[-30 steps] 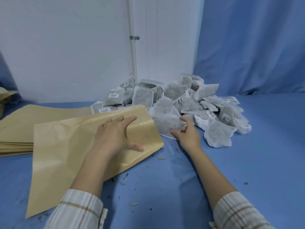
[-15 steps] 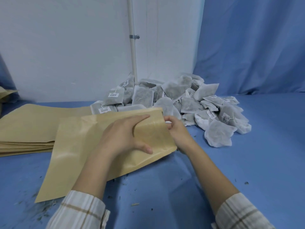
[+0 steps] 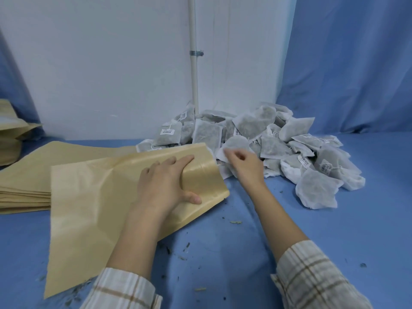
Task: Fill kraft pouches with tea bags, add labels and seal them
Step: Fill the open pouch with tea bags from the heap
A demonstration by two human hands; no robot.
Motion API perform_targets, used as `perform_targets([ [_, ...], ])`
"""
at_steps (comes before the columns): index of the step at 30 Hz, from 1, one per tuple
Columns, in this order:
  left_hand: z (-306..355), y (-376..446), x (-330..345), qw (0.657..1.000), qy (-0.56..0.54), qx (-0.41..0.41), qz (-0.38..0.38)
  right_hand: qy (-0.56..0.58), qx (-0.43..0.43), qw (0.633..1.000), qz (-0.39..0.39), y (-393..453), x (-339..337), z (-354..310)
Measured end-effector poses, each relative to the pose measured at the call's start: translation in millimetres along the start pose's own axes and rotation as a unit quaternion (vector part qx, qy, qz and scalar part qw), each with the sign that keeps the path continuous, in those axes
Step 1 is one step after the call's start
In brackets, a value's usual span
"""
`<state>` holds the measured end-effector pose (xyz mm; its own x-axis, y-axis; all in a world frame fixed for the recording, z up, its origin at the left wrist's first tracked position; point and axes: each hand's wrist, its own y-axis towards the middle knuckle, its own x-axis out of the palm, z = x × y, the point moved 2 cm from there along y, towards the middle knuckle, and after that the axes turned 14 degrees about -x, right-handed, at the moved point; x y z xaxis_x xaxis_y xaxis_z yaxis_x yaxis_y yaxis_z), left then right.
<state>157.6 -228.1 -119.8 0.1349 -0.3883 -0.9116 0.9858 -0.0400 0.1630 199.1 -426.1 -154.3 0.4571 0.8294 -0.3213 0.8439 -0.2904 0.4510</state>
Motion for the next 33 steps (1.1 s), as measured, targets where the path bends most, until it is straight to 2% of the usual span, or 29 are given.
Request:
perform_targets([
  [1, -2.4, 1.1, -0.2, 1.000, 0.013, -0.009, -0.001, -0.102, 0.031, 0.992, 0.063, 2.3, -4.3, 10.0],
  [2, -4.6, 1.8, -0.6, 1.000, 0.017, -0.017, -0.002, -0.185, 0.072, 0.977, 0.071, 3.1, -5.9, 19.8],
  [4, -7.5, 2.8, -1.6, 1.000, 0.004, -0.024, -0.002, -0.264, 0.107, 0.958, 0.030, 6.6, -2.9, 32.6],
  [7, -7.3, 3.6, -1.1, 1.000, 0.001, -0.023, -0.001, -0.327, 0.077, 0.942, 0.007, 14.6, 4.7, 40.3],
  [9, -6.2, 3.4, 0.4, 1.000, 0.015, -0.025, -0.001, -0.315, 0.044, 0.948, 0.009, 16.4, 3.4, 41.0],
  [13, -5.2, 3.0, 1.1, 0.999, 0.022, -0.031, -0.004, -0.254, -0.054, 0.962, 0.085, 19.7, -25.7, 35.5],
  [16, -5.5, 2.2, -0.9, 0.999, 0.010, -0.031, 0.000, -0.159, -0.151, 0.972, 0.079, 20.1, -51.6, 17.9],
  [19, -5.2, 1.2, -2.7, 0.999, 0.000, -0.033, 0.001, -0.098, -0.118, 0.987, 0.040, 17.2, -60.6, 7.2],
  [23, -3.6, 0.0, -2.2, 0.999, -0.022, -0.030, -0.012, -0.137, -0.062, 0.988, 0.020, 15.9, -41.4, 0.3],
  [29, 1.1, -1.7, 0.2, 0.998, -0.056, 0.000, -0.035, -0.219, 0.013, 0.964, 0.148, 17.1, -37.0, 1.4],
  [31, 3.6, -2.8, 1.2, 0.997, -0.070, 0.013, -0.035, -0.217, 0.016, 0.963, 0.160, 14.8, -36.4, -1.2],
  [33, 7.9, -3.4, 3.7, 0.997, -0.073, 0.023, -0.023, -0.152, -0.009, 0.978, 0.142, 9.8, -23.9, -11.7],
])
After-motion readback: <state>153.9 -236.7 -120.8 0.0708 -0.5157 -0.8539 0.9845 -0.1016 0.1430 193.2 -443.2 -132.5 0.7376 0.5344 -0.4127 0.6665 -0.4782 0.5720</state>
